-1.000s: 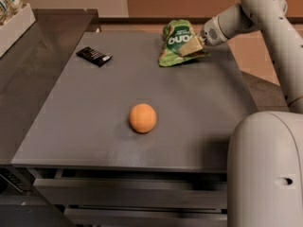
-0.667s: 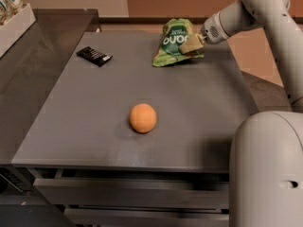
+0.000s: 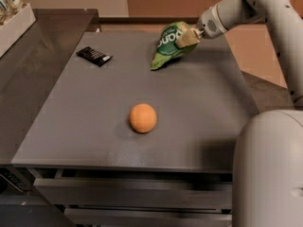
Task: Move green rice chip bag near rxbar chocolate
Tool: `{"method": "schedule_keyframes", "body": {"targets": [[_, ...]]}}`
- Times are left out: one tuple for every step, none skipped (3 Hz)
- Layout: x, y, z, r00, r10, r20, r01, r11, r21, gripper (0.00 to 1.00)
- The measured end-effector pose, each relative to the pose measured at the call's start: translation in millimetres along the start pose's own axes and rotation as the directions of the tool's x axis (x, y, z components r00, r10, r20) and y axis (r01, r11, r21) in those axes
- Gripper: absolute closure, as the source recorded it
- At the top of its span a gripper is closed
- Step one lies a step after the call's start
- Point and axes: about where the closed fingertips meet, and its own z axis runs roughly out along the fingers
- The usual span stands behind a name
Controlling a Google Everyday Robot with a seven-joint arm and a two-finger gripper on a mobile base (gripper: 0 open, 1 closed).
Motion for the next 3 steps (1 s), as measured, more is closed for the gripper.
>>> {"method": "schedule_keyframes", "body": {"targets": [[-22, 21, 4, 0.998, -0.059, 0.023, 0.06, 0.9971, -0.048, 1.0], [-46, 43, 14, 0.991, -0.122, 0.051, 0.127, 0.9867, -0.102, 1.0], [-68, 65, 29, 0.982, -0.178, 0.068, 0.187, 0.9703, -0.154, 1.0]]}}
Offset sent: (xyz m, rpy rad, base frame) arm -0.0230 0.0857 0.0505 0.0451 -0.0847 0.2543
